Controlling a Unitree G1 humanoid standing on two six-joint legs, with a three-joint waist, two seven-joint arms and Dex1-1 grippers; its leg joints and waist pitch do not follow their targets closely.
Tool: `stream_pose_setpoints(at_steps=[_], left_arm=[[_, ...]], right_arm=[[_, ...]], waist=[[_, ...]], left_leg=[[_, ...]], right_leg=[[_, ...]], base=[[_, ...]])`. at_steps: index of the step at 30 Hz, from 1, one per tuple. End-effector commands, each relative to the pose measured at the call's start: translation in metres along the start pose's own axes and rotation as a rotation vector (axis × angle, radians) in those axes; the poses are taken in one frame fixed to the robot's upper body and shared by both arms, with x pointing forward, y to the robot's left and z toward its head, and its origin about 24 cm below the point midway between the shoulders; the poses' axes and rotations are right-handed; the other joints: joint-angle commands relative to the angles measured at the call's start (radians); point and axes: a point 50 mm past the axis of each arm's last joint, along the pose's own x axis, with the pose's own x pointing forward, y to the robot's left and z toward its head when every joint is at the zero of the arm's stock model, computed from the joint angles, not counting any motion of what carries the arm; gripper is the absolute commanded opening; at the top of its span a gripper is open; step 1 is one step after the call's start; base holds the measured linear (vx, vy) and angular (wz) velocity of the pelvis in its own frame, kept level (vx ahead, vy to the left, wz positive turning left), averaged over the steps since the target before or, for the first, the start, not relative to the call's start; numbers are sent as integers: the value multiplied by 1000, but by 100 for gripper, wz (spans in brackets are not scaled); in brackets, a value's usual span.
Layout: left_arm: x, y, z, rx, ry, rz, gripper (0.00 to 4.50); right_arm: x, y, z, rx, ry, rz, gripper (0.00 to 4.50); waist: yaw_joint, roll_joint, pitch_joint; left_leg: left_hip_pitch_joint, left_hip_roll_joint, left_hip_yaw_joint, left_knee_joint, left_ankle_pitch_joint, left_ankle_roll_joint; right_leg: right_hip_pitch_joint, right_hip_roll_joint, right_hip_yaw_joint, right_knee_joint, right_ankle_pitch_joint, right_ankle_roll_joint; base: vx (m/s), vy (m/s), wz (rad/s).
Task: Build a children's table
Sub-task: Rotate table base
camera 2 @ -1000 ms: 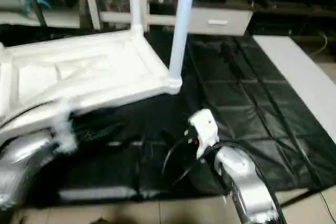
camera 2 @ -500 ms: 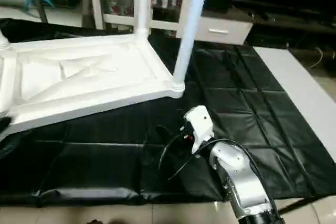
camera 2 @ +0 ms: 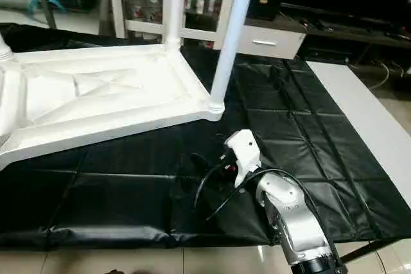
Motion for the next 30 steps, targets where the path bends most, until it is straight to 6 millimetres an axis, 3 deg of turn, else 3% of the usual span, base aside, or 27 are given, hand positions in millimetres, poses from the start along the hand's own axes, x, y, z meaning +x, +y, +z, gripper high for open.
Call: stream_pose_setpoints(at_steps=[1, 4, 5, 7, 10, 12, 17, 19, 20, 21, 22, 23, 24, 25, 26, 27, 29, 30], left_arm=[[6, 2, 5, 39, -4, -1, 447], [23, 3, 9, 55, -55, -10, 447], [31, 1, 9, 54, -65, -29, 447], [47, -4, 9, 47, -74, -82, 447], [63, -12, 9, 38, -85, -136, 447], [85, -31, 7, 2, -91, -238, 447], [113, -71, 0, -86, -59, -440, 447], [131, -100, -5, -137, -46, -564, 447], [141, -117, -6, -170, -42, -638, 447], [149, -133, -7, -191, -40, -712, 447], [149, -133, -7, -191, -40, -712, 447], [158, -150, -6, -214, -51, -783, 447], [167, -165, -6, -234, -57, -845, 447], [175, -179, -5, -249, -58, -908, 447], [176, -181, -5, -251, -58, -917, 447], [187, -200, -4, -248, -57, -981, 447], [201, -227, 0, -244, -70, -1048, 447], [207, -233, 1, -231, -80, -1047, 447]], right_arm=[[-1, -4, 3, -23, -9, -7, 396], [0, -4, 3, -24, -13, -9, 396], [0, -5, 3, -24, -14, -10, 396], [1, -5, 3, -25, -14, -9, 396], [2, -5, 3, -29, -14, -7, 396], [2, -5, 4, -33, -17, -6, 396], [2, -6, 4, -36, -21, -10, 396], [2, -6, 5, -37, -23, -12, 396], [2, -7, 5, -37, -27, -15, 396], [2, -7, 6, -38, -31, -18, 396], [2, -7, 6, -38, -31, -18, 396], [1, -9, 8, -40, -39, -27, 396], [0, -10, 9, -38, -47, -37, 396], [-1, -13, 10, -34, -54, -48, 396], [-2, -13, 10, -33, -55, -50, 396], [-5, -16, 11, -30, -64, -66, 396], [-10, -22, 12, -26, -74, -92, 396], [-11, -23, 13, -26, -77, -99, 396]], waist=[[1, 48, -28], [5, 41, -31], [6, 42, -30], [14, 45, -36], [23, 48, -38], [27, 53, -39], [39, 48, -39], [38, 48, -40], [43, 56, -40], [43, 58, -38], [43, 53, -38], [42, 61, -39], [39, 57, -40], [38, 55, -40], [40, 56, -41], [35, 61, -42], [36, 55, -46], [33, 47, -48]], left_leg=[[22, 37, -26, -109, -542, -76], [23, 36, -23, -107, -514, -74], [20, 35, -23, -108, -509, -74], [29, 35, -19, -104, -490, -79], [25, 35, -17, -105, -457, -87], [30, 35, -16, -104, -468, -96], [25, 35, -16, -102, -458, -95], [22, 36, -15, -103, -443, -94], [27, 35, -14, -99, -443, -95], [29, 34, -13, -99, -455, -94], [29, 35, -14, -99, -462, -94], [25, 35, -17, -100, -460, -96], [21, 35, -18, -100, -440, -95], [23, 33, -13, -98, -423, -92], [22, 34, -14, -96, -414, -91], [13, 32, -16, -98, -392, -87], [18, 31, -13, -91, -360, -79], [12, 31, -11, -89, -325, -69]], right_leg=[[1, -66, 52, -86, -374, -132], [5, -66, 52, -82, -334, -142], [7, -66, 52, -83, -337, -142], [3, -65, 52, -78, -305, -147], [10, -63, 49, -69, -238, -163], [8, -65, 49, -70, -240, -166], [13, -70, 51, -71, -260, -168], [17, -69, 52, -70, -263, -164], [12, -70, 52, -72, -261, -168], [10, -69, 52, -75, -279, -170], [12, -69, 52, -77, -294, -169], [16, -71, 52, -75, -293, -168], [21, -71, 51, -76, -290, -162], [18, -69, 52, -79, -275, -164], [20, -70, 52, -75, -264, -169], [28, -70, 52, -73, -249, -169], [29, -70, 51, -74, -228, -165], [35, -71, 52, -70, -194, -172]], base=[[0, 0, 0], [0, 0, 0], [0, 0, 0], [0, 0, 0], [0, 0, 0], [0, 0, 0], [0, 0, 0], [0, 0, 0], [0, 0, 0], [0, 0, 0], [0, 0, 0], [0, 0, 0], [0, 0, 0], [0, 0, 0], [0, 0, 0], [0, 0, 0], [0, 0, 0], [0, 0, 0]])
